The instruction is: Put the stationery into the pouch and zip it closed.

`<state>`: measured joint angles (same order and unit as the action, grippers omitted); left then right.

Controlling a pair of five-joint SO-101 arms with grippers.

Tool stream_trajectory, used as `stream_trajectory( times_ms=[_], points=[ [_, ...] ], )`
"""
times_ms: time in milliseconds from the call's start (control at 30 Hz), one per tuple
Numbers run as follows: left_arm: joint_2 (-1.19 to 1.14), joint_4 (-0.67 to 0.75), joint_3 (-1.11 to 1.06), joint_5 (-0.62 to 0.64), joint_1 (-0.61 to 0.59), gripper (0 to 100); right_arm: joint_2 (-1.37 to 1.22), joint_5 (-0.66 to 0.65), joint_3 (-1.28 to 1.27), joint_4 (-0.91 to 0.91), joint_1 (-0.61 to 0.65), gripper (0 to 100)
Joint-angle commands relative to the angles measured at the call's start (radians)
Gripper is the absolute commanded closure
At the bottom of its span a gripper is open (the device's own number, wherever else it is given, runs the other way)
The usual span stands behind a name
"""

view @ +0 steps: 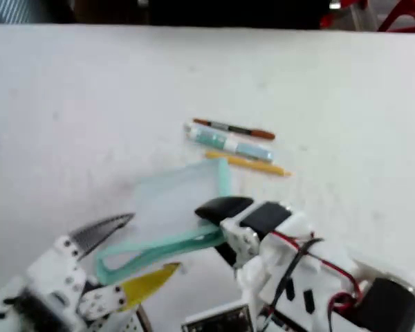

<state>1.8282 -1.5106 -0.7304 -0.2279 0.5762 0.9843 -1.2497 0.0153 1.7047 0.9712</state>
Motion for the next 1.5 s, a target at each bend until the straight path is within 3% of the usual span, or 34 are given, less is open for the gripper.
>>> stream_trajectory(
  times_ms=[0,267,500,700,933,1200,1467],
  points=[
    [-0.001,0.109,-0.103,-0.015,0.03,66,-0.019,0.071,0.066,-0.005,0.035,97.9],
    [-0.001,0.144,-0.138,-0.014,0.022,67,-0.11,0.341,0.069,-0.13,-0.048,97.9],
    [-0.001,0.149,-0.133,-0.009,0.022,78,-0.11,0.344,0.064,-0.067,-0.07,97.9],
    [-0.001,0.064,0.014,0.002,0.022,66,-0.116,0.345,0.026,-0.041,-0.136,97.9],
    [-0.001,0.066,0.06,0.02,0.022,70,-0.11,0.348,-0.16,-0.097,-0.14,97.9],
    [-0.002,0.118,-0.092,0.012,0.021,71,-0.116,0.42,-0.247,-0.186,-0.228,97.9],
    [-0.002,0.298,-0.25,0.02,-0.18,81,-0.124,0.43,-0.253,-0.189,-0.3,97.9]
  ],
)
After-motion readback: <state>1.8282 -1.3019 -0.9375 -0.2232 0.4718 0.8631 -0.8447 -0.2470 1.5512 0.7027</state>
